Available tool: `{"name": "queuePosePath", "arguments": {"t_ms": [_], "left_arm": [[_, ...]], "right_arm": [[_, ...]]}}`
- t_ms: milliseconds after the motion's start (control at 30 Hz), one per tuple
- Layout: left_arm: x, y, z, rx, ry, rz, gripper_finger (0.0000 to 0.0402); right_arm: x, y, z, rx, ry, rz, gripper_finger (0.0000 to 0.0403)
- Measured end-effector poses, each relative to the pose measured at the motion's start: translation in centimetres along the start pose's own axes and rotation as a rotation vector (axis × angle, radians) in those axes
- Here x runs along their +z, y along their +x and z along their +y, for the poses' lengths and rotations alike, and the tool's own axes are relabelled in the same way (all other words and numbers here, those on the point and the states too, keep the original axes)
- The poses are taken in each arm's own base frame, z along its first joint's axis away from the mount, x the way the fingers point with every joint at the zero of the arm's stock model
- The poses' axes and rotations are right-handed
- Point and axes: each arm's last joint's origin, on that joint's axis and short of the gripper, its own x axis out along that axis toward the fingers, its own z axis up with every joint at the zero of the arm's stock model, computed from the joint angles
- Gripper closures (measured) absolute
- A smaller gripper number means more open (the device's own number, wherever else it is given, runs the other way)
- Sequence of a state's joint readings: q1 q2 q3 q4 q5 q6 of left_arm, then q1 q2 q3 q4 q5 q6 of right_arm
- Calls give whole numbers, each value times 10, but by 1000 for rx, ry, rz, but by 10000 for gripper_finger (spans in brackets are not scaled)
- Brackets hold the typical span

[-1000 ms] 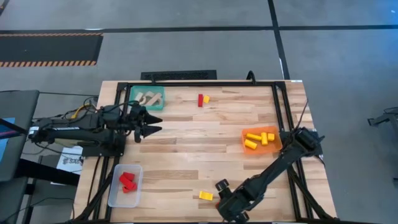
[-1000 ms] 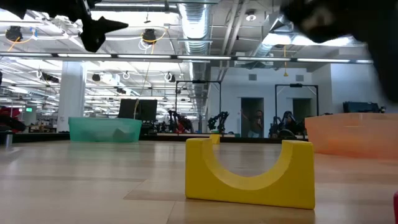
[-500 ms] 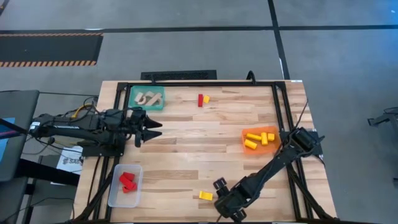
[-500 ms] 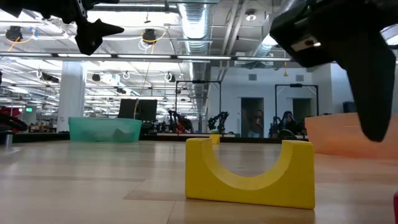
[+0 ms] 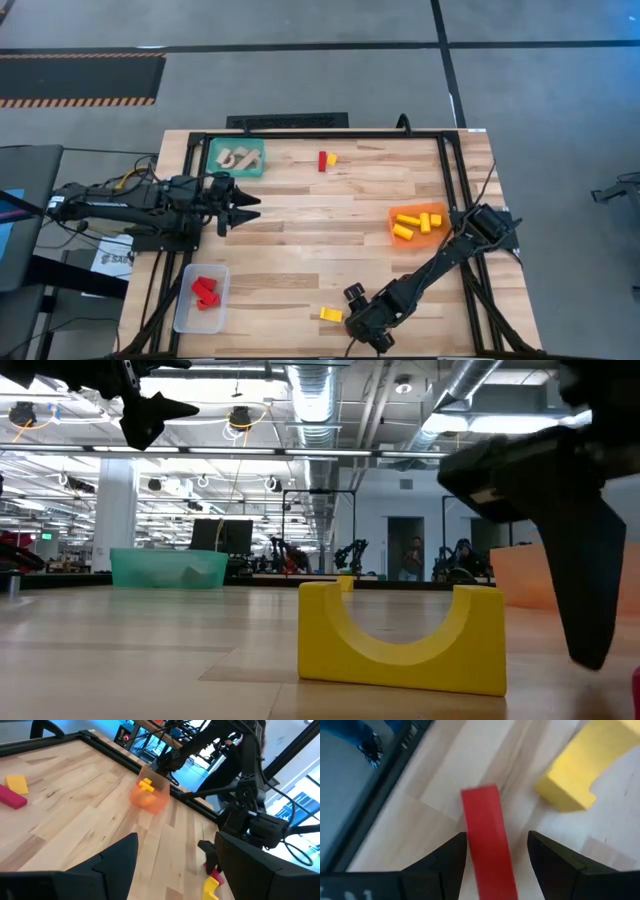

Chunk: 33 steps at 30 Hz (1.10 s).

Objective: Sort & place blocks by color
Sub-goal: Put the red block into the transparent bin

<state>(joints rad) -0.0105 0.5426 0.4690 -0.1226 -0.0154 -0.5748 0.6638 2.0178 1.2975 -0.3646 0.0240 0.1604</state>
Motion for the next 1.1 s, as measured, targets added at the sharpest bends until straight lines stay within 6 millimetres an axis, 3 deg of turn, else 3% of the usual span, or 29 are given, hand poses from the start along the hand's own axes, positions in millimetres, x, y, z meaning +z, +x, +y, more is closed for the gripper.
{"name": "queuePosePath", "arguments": {"t_ms": [233, 433, 500, 600, 833, 967, 1100], "left_arm": [[-1, 0, -2, -13, -3, 8, 150], [-3, 0, -4, -29, -9, 18, 150], [-3, 0, -5, -33, -8, 21, 150], [-3, 0, -5, -26, -7, 16, 150], [-2, 2, -7, 30, -48, -54, 150], [-5, 15, -8, 113, -364, -108, 150], [-19, 41, -13, 116, -621, -55, 150]], "right_arm": [[-14, 7, -3, -17, 46, 4, 193], [-14, 3, -7, -32, 180, -8, 302], [-14, -5, -8, -27, 236, 4, 318], [-17, -29, -8, -25, 306, 48, 318], [-12, -114, -7, -106, 414, -88, 318], [-14, -158, -19, -393, 497, -288, 318], [-14, -177, -33, -687, 537, -445, 318]]}}
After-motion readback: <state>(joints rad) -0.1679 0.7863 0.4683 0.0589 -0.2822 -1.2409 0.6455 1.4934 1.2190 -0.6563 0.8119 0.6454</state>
